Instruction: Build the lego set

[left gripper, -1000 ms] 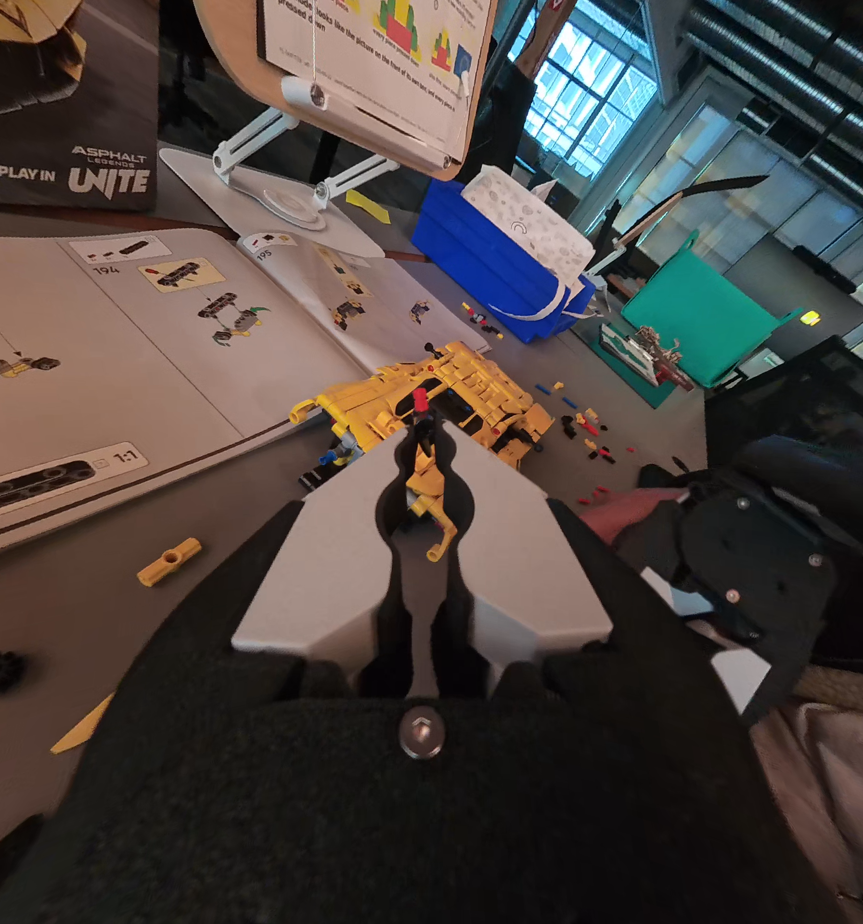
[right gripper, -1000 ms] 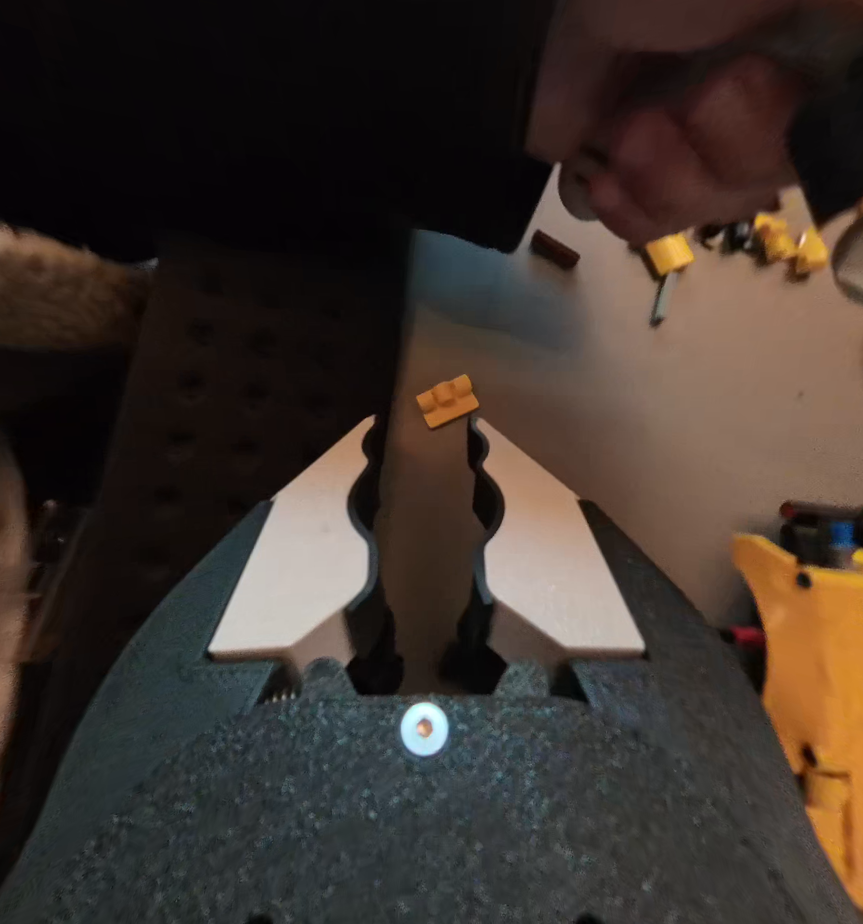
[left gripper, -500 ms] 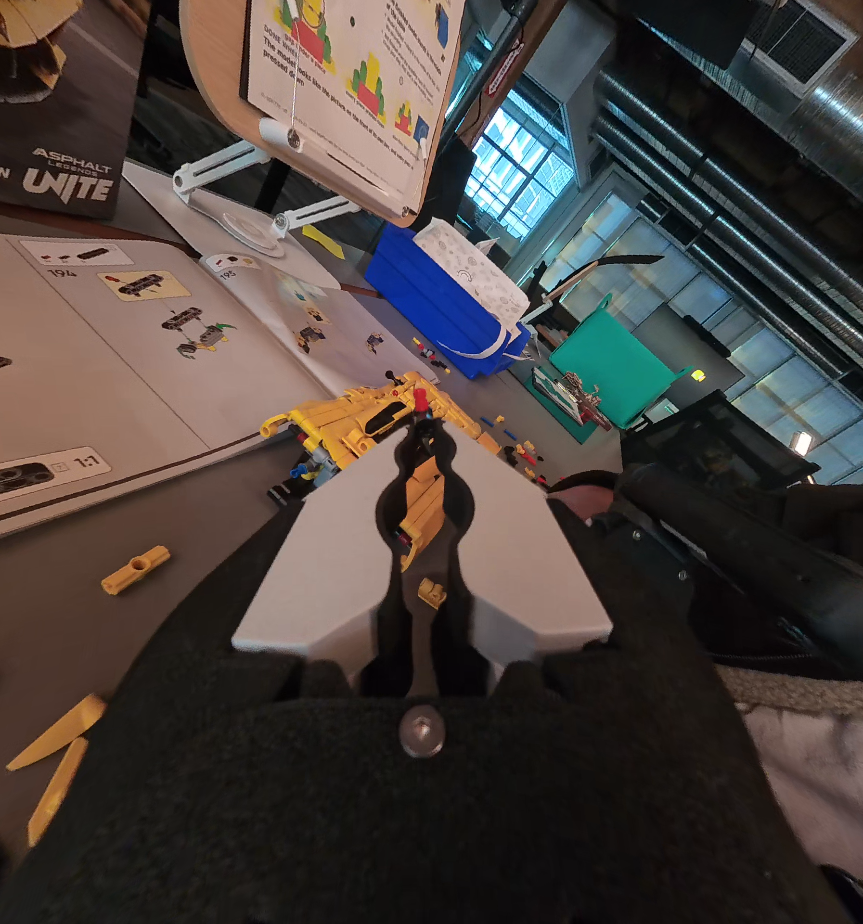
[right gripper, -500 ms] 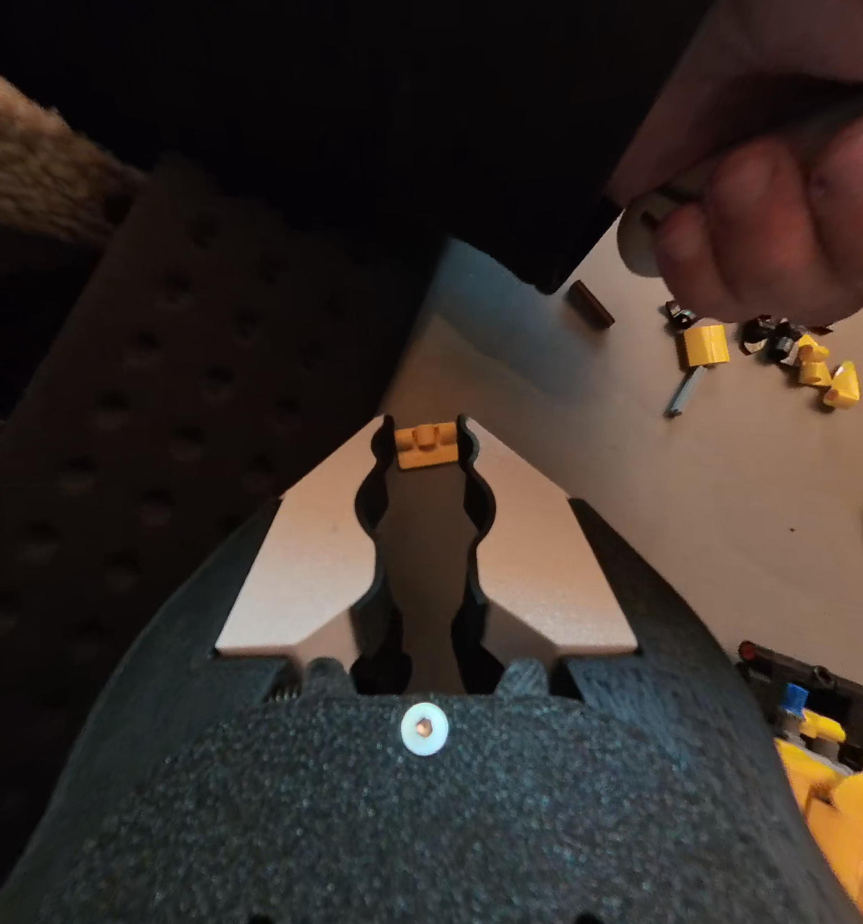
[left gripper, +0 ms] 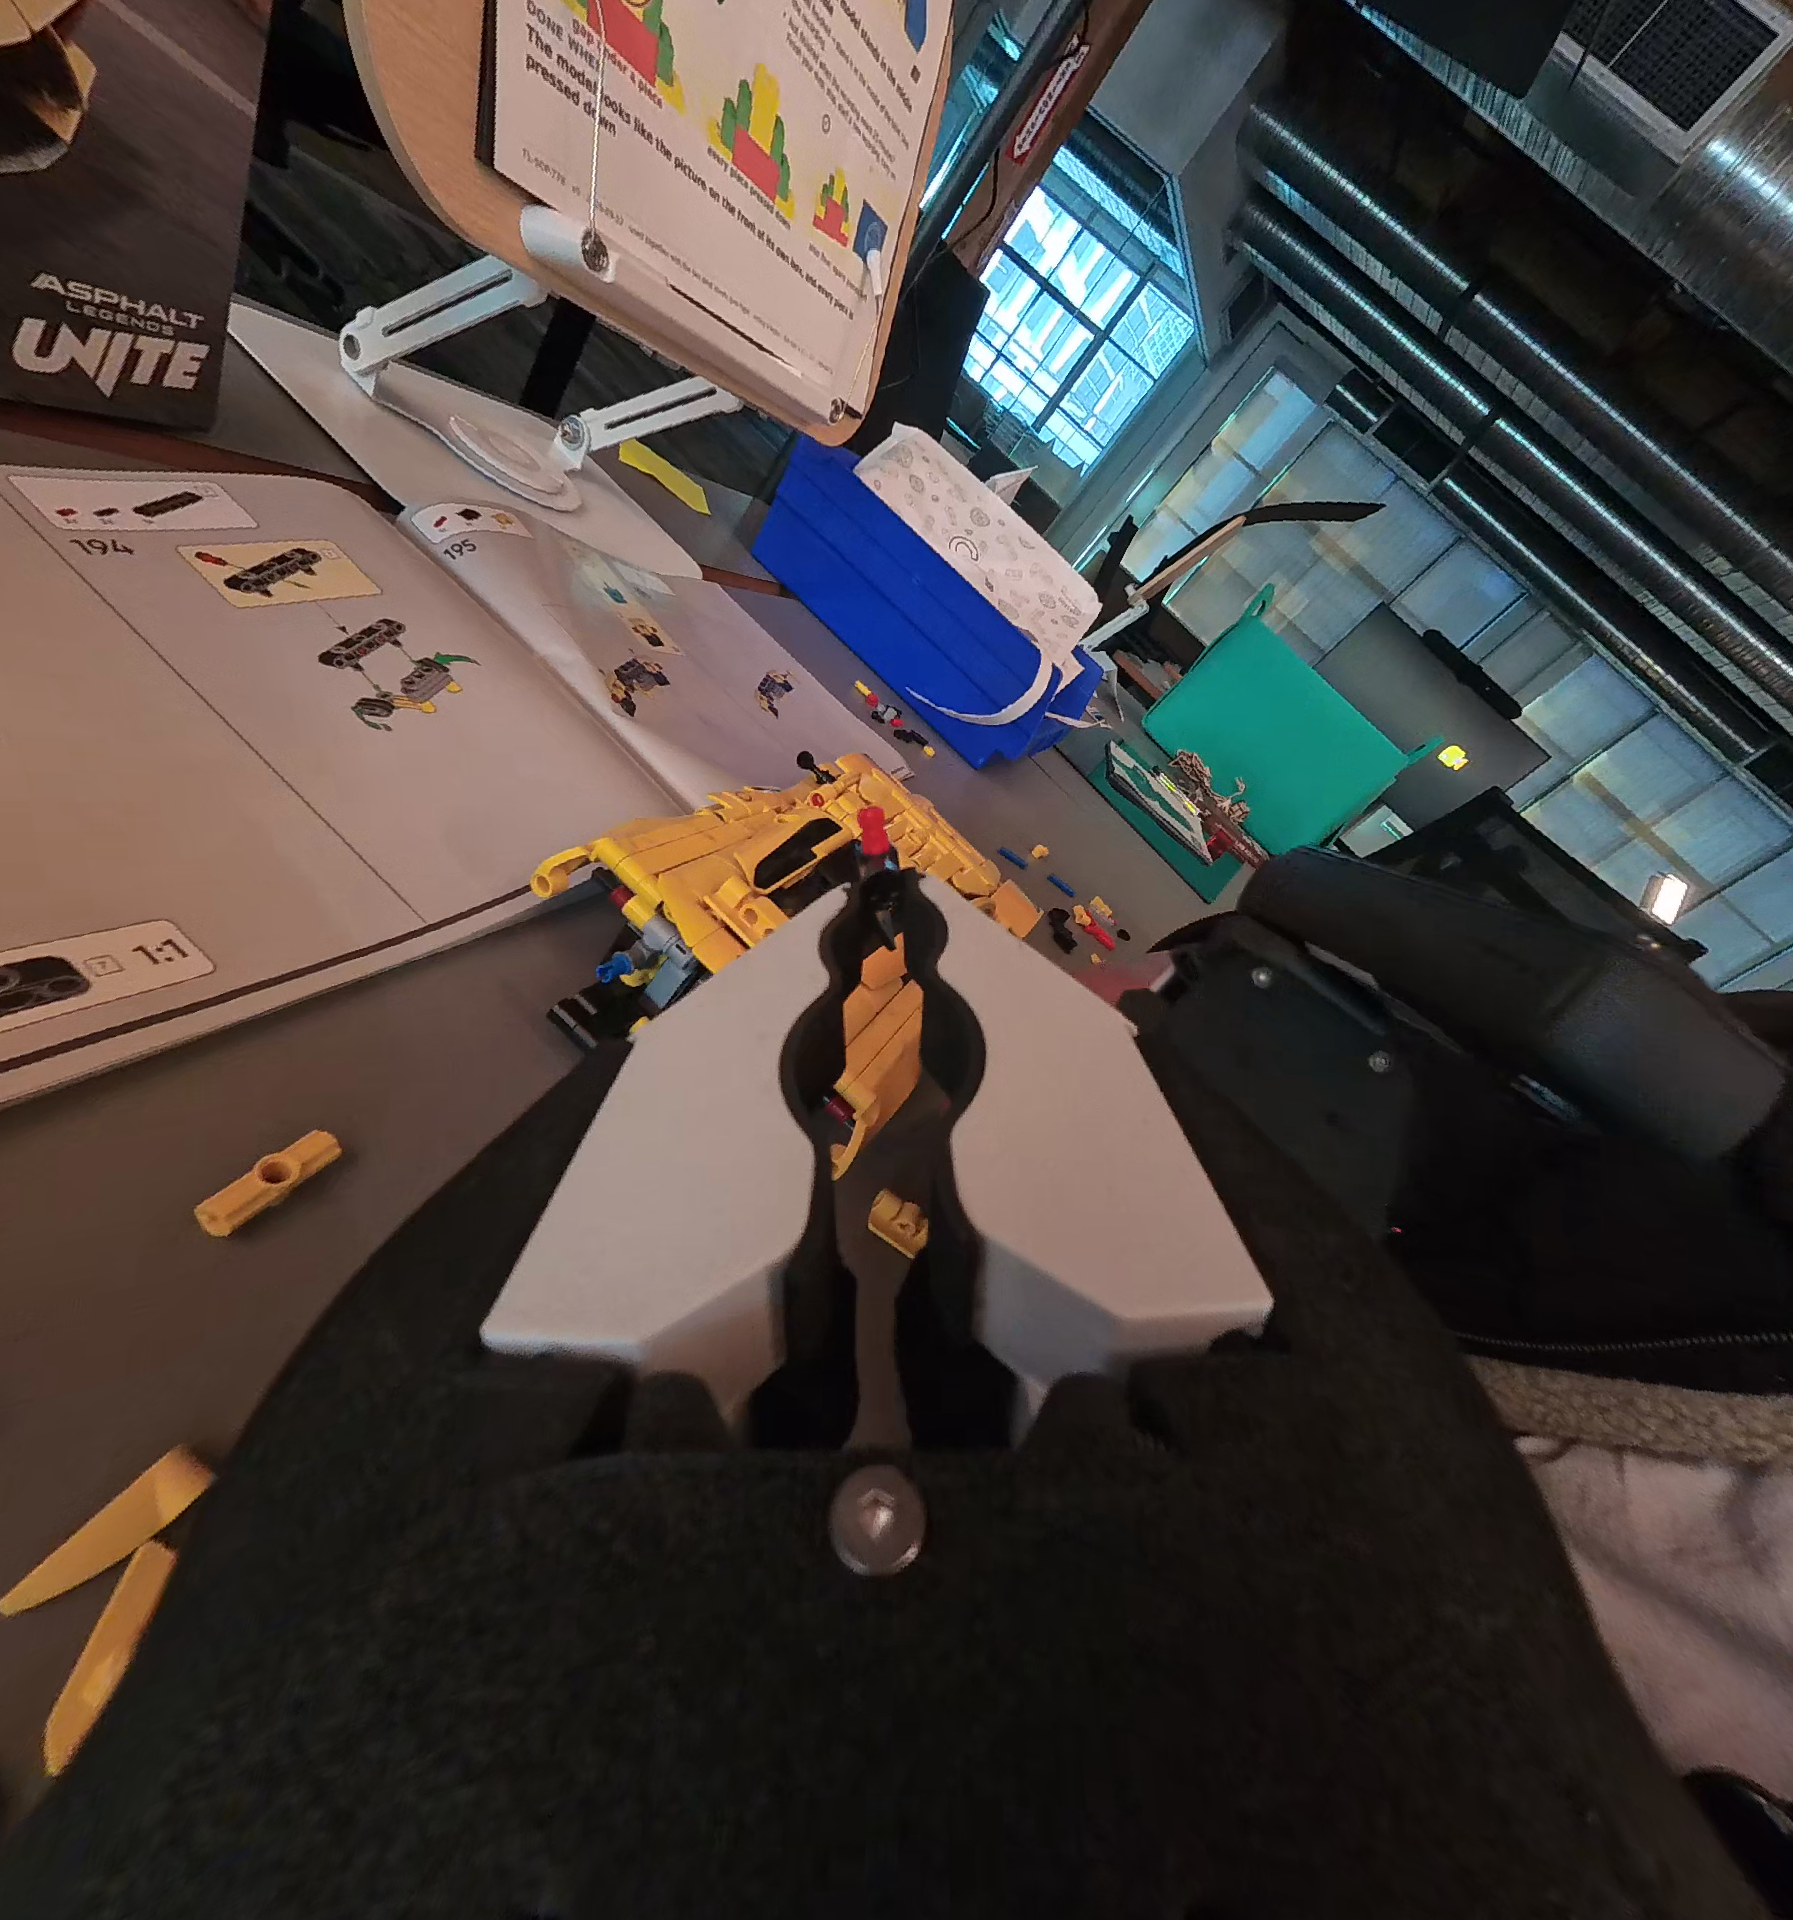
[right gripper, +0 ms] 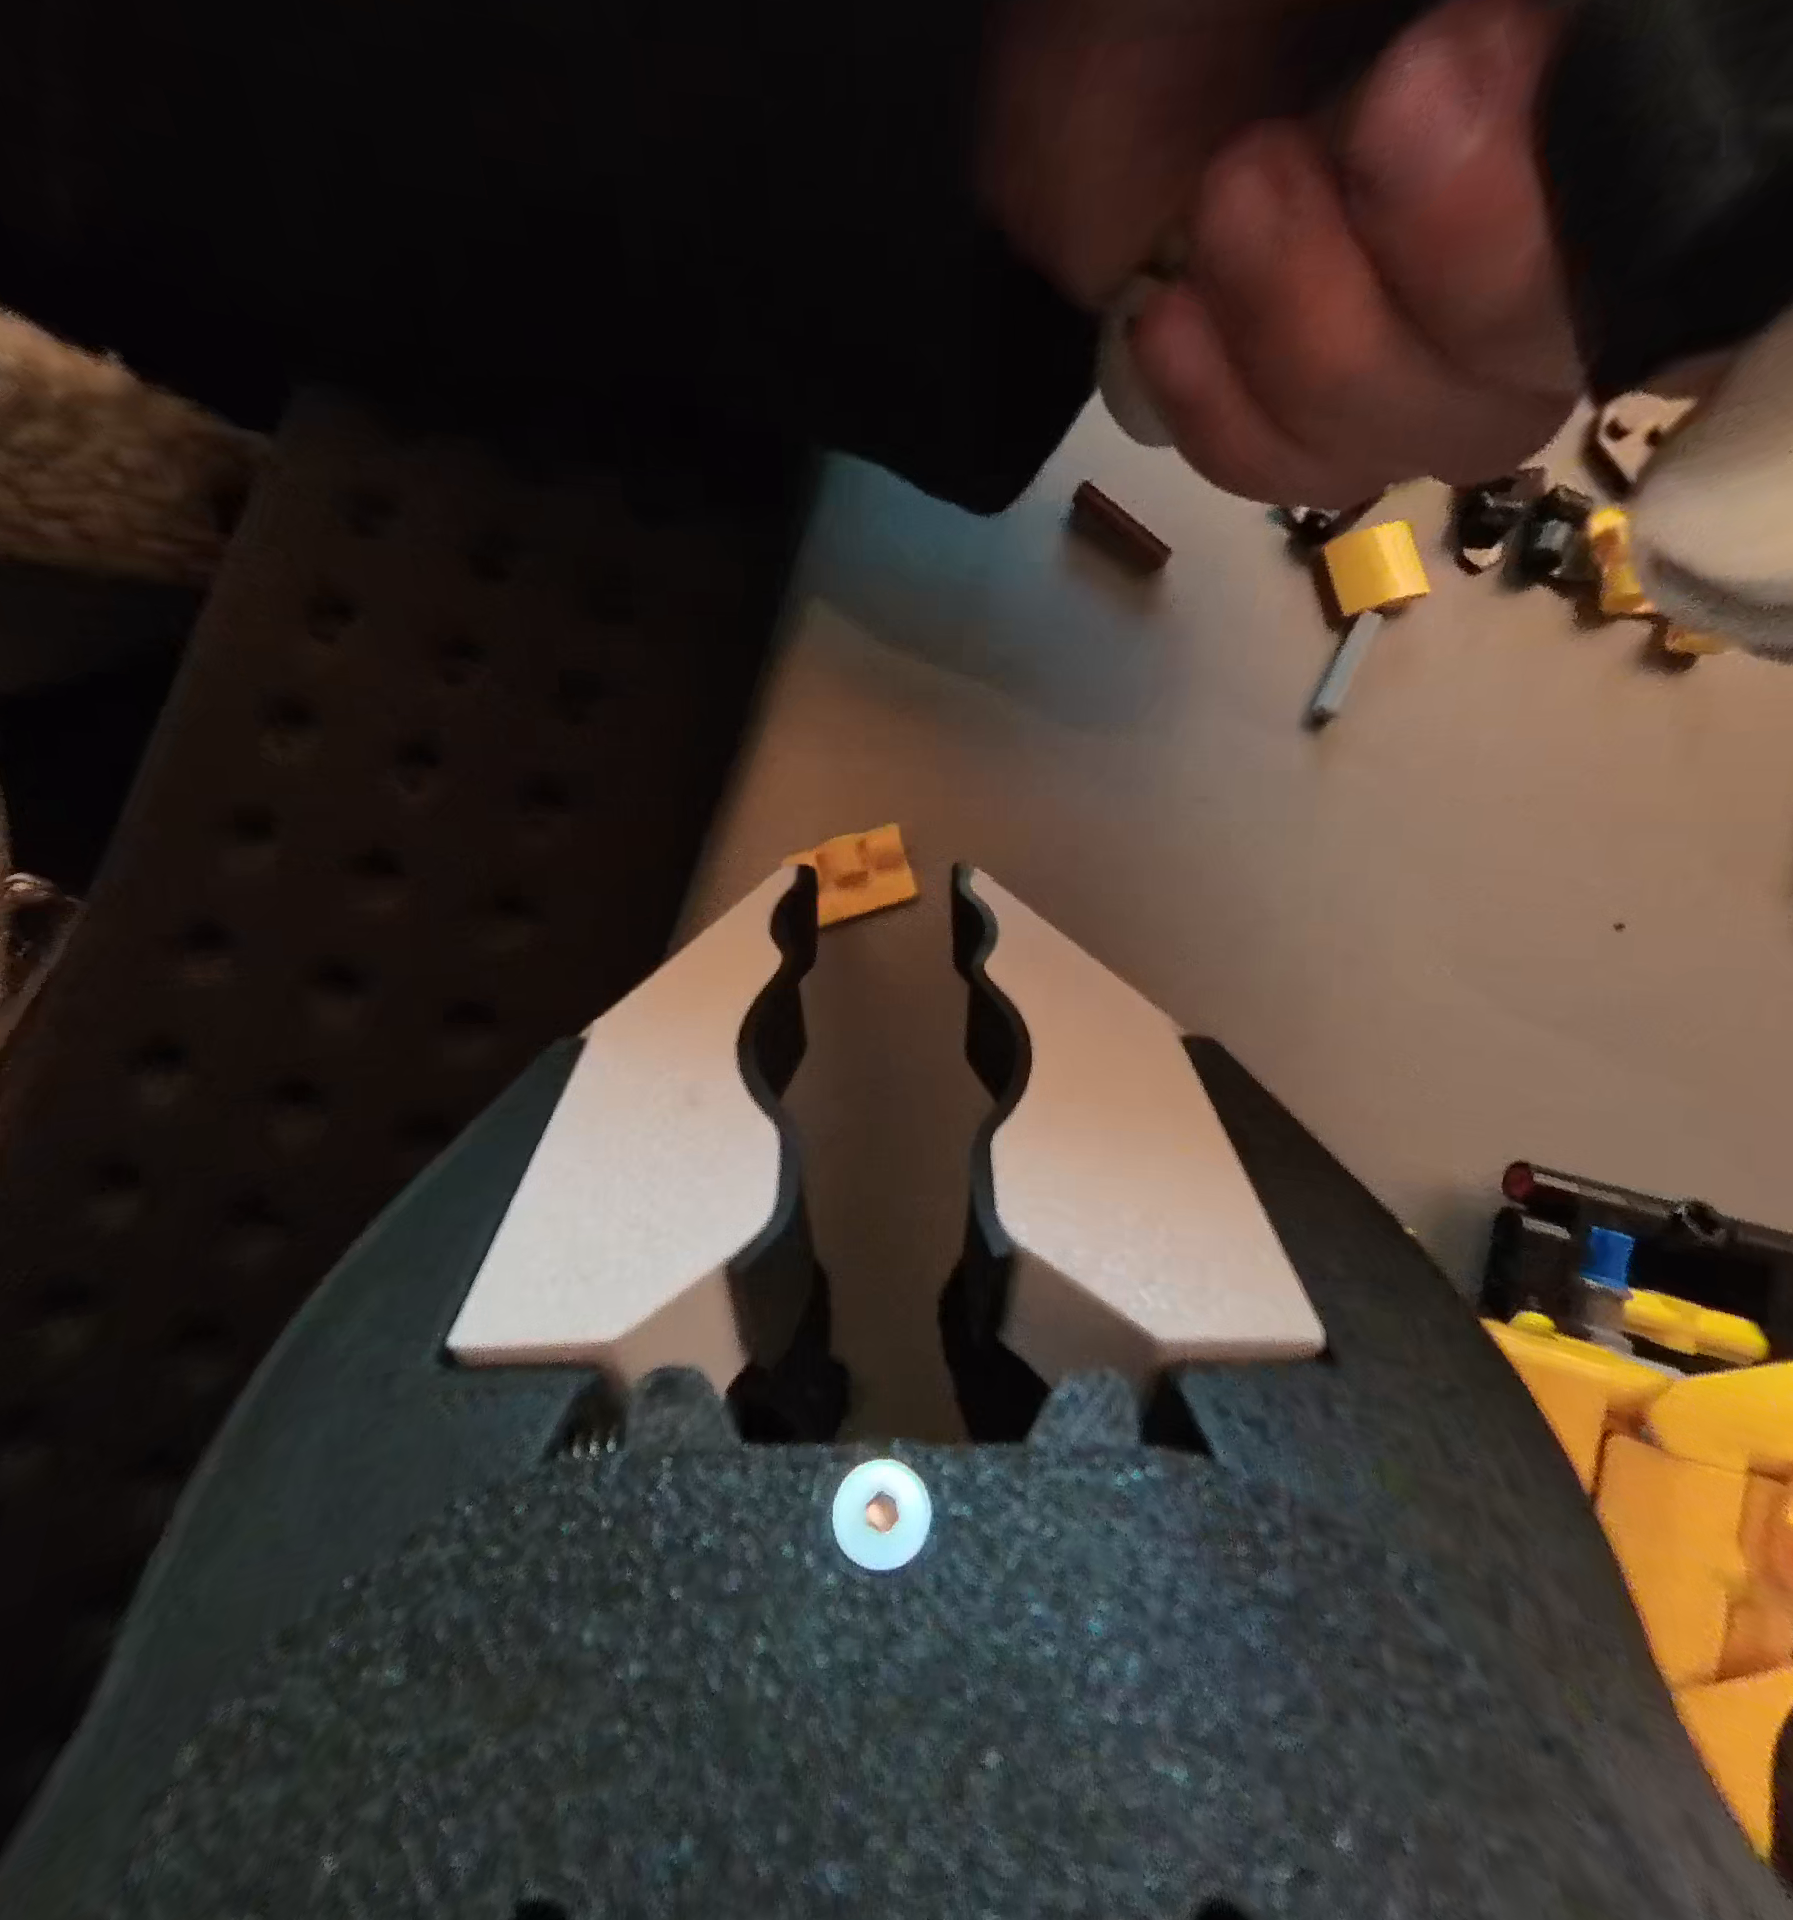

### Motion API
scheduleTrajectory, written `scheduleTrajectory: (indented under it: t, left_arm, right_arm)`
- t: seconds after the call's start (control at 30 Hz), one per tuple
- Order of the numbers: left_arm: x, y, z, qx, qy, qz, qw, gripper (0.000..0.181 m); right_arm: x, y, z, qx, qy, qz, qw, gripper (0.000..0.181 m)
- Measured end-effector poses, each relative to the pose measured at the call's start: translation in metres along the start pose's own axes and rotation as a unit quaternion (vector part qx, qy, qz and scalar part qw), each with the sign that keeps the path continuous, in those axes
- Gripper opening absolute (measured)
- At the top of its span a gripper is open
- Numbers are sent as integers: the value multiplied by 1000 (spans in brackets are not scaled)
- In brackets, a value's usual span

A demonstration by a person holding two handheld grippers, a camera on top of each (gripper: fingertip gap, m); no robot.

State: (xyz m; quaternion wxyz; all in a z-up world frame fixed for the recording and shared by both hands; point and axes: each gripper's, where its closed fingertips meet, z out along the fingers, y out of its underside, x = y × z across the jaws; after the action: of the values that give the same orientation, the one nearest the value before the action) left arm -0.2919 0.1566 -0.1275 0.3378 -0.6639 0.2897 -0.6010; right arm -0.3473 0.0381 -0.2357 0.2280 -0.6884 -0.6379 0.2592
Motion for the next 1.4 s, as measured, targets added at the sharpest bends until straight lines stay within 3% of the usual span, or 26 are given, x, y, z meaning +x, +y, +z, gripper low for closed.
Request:
scheduleTrajectory:
  t: [0.13, 0.4, 0.73, 0.9, 1.0, 1.23, 1.4]
  left_arm:
    - [1, 0, 0, -1, 2, 0, 1000, 6]
    - [1, 0, 0, 0, 3, -1, 1000, 6]
    - [0, 0, 0, 0, 4, -2, 1000, 6]
    - [0, 0, 0, 0, 4, -2, 1000, 6]
    - [0, 0, 0, 0, 4, -2, 1000, 6]
    - [-1, 0, 0, 0, 2, -2, 1000, 6]
    - [-1, 0, 0, -1, 0, 0, 1000, 6]
  right_arm:
    - [1, 4, 6, -14, -1, 8, 1000, 25]
    - [2, -1, 4, -12, 66, -62, 996, 25]
    - [-8, -7, 14, 13, -28, -12, 999, 26]
    - [-9, -3, 16, 11, -17, -20, 1000, 20]
    - [-10, -2, 16, 8, -7, -39, 999, 11]
    - [-12, -4, 6, -18, -4, -86, 996, 22]
    - [-11, -12, -7, -59, 25, -213, 975, 26]
